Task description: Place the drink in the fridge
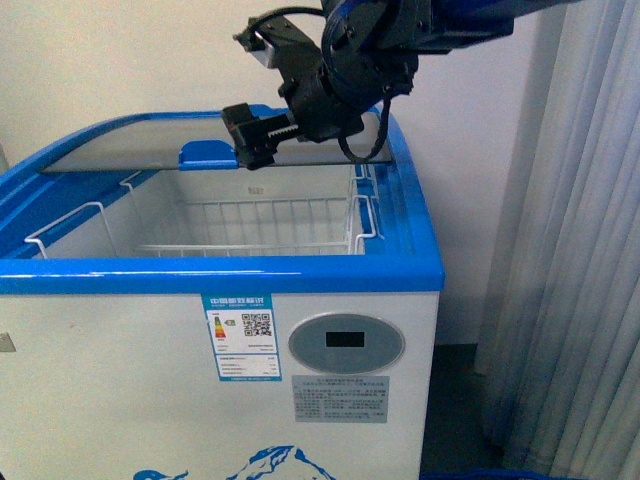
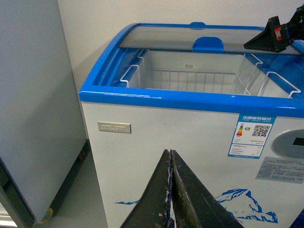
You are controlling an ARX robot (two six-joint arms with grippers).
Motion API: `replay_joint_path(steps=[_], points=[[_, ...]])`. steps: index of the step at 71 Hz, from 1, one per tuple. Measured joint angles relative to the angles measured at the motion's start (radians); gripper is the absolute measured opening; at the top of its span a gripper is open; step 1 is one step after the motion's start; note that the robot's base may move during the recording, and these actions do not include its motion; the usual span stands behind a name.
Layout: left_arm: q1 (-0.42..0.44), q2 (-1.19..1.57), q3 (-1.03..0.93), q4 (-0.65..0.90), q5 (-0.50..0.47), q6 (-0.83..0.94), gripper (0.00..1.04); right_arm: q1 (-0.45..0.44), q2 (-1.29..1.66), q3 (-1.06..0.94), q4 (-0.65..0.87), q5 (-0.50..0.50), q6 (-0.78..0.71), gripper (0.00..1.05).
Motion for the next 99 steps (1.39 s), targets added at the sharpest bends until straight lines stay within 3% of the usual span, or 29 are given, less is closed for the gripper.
replay_joint_path(steps=[11,14,20,42,47,50,57,63,68,77,99], points=[[0.000,0.000,0.000,0.000,-0.001,0.000,0.03,-0.054,-0.171,-0.331,0.210,0.183,0.225,0.97],[0.000,0.000,0.000,0.000,0.000,0.000,0.03,-0.085,-0.279,-0.451,0.218,0.262,0.311,0.97],[0.000,0.000,0.000,0.000,0.000,0.000,0.03,-0.134,-0.433,-0.590,0.231,0.327,0.398,0.97],[0.000,0.000,0.000,0.000,0.000,0.000,0.03,-0.246,-1.061,-1.207,0.224,0.289,0.476,0.97],[0.000,0.000,0.000,0.000,0.000,0.000,0.03,-0.274,-1.295,-1.445,0.468,0.307,0.375,0.82],[0.000,0.000,0.000,0.000,0.000,0.000,0.03,-0.290,-1.419,-1.547,0.518,0.303,0.340,0.76],[0.000,0.000,0.000,0.000,0.000,0.000,0.03,-0.354,-1.719,-1.764,0.428,0.231,0.297,0.60],[0.000,0.000,0.000,0.000,0.000,0.000,0.03,-0.378,-2.072,-1.954,0.248,0.224,0.280,0.41],[0.000,0.000,0.000,0.000,0.000,0.000,0.03,-0.379,-2.217,-2.034,0.256,0.221,0.269,0.24],[0.000,0.000,0.000,0.000,0.000,0.000,0.03,-0.379,-2.267,-2.112,0.280,0.219,0.261,0.02],[0.000,0.000,0.000,0.000,0.000,0.000,0.03,-0.380,-2.353,-2.246,0.327,0.219,0.262,0.03]])
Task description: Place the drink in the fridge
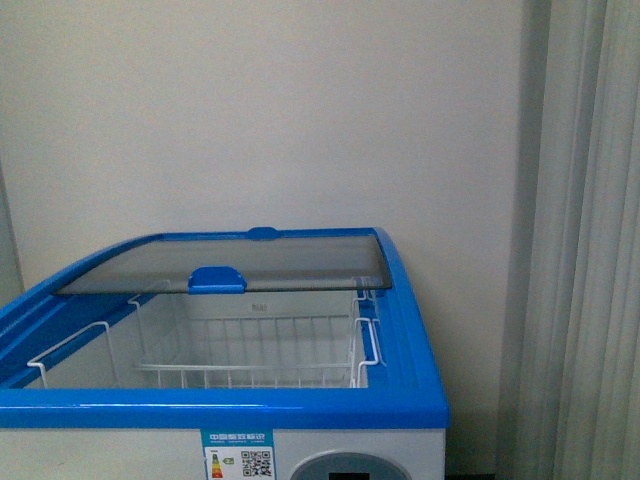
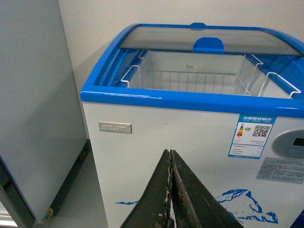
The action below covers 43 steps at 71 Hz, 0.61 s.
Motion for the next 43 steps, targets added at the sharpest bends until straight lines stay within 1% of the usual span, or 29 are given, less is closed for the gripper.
replay_joint_path(steps=[43], points=[[0.000,0.000,0.000,0.000,0.000,0.000,0.03,0.000,-0.102,-0.116,0.021,-0.001,0.000,0.03]])
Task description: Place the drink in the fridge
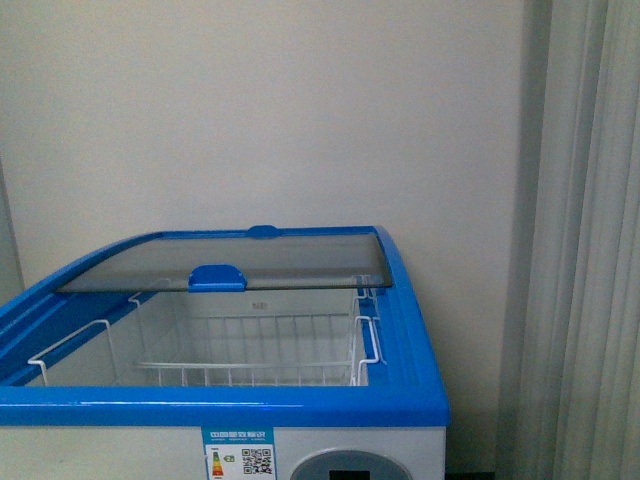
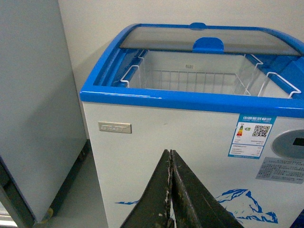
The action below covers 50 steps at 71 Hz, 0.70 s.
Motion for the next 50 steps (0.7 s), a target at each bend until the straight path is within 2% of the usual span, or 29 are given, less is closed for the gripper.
replay_joint_path(steps=[19,33,37,43,50], points=[[0.000,0.000,0.000,0.000,0.000,0.000,0.03,0.000,-0.005,0.000,0.003,0.001,-0.001,0.04],[0.000,0.000,0.000,0.000,0.000,0.000,0.37,0.000,-0.005,0.000,0.003,0.001,-0.001,0.39],[0.000,0.000,0.000,0.000,0.000,0.000,0.52,0.000,-0.005,0.000,0.003,0.001,-0.001,0.54],[0.000,0.000,0.000,0.000,0.000,0.000,0.67,0.000,-0.005,0.000,0.003,0.001,-0.001,0.68],[0.000,0.000,0.000,0.000,0.000,0.000,0.93,0.000,-0.005,0.000,0.003,0.001,-0.001,0.93]])
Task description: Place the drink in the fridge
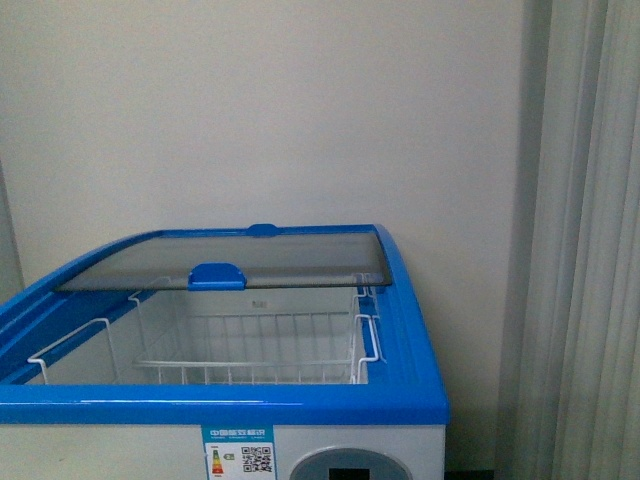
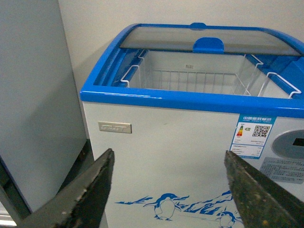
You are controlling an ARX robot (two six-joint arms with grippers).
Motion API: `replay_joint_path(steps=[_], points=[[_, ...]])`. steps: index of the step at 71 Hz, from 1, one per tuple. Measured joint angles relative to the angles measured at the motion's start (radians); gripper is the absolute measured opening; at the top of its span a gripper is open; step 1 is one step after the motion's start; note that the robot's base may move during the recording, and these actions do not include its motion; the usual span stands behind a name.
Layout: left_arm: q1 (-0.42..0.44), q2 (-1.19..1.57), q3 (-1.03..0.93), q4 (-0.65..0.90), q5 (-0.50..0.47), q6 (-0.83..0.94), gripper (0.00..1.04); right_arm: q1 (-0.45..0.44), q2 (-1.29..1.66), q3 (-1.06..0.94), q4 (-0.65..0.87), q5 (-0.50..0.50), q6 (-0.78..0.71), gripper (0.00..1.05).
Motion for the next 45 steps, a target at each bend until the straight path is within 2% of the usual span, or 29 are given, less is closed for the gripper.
replay_joint_path(steps=[3,6,45], points=[[0.000,0.000,0.000,0.000,0.000,0.000,0.98,0.000,0.000,0.000,0.000,0.000,0.000,0.98],[0.000,0.000,0.000,0.000,0.000,0.000,0.96,0.000,0.000,0.000,0.000,0.000,0.000,0.97],[0.000,0.000,0.000,0.000,0.000,0.000,0.97,0.000,0.000,0.000,0.000,0.000,0.000,0.97]])
